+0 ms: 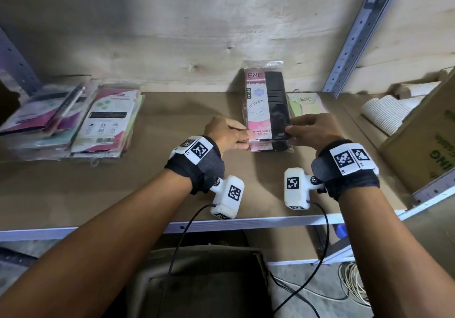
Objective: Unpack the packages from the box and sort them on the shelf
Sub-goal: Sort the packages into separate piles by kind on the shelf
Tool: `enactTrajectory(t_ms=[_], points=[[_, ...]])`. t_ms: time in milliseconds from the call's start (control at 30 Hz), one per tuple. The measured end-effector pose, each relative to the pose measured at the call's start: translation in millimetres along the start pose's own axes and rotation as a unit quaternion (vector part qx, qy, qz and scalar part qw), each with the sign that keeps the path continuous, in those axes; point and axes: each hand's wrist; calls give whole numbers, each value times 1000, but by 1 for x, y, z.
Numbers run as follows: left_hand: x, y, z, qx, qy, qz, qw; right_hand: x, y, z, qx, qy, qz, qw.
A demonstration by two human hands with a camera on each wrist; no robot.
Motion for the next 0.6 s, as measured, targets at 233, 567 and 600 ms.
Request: enactTrajectory(t_ms=[233,567,600], points=[[10,-2,5,-12,-9,8,1000,0,-1,-5,-12,131,-34,991],[11,-8,9,-20,-45,-6,999,-3,3,-1,-10,163,-26,986],[11,-8,9,-20,-48,-7,999,-3,3,0,-8,163,-25,986]])
Point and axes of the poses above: each hand's wrist, its own y-axis away from the middle knuckle, its own x-axis out of the palm, z = x × y, and after that the axes turned 2 degrees about y, right-handed
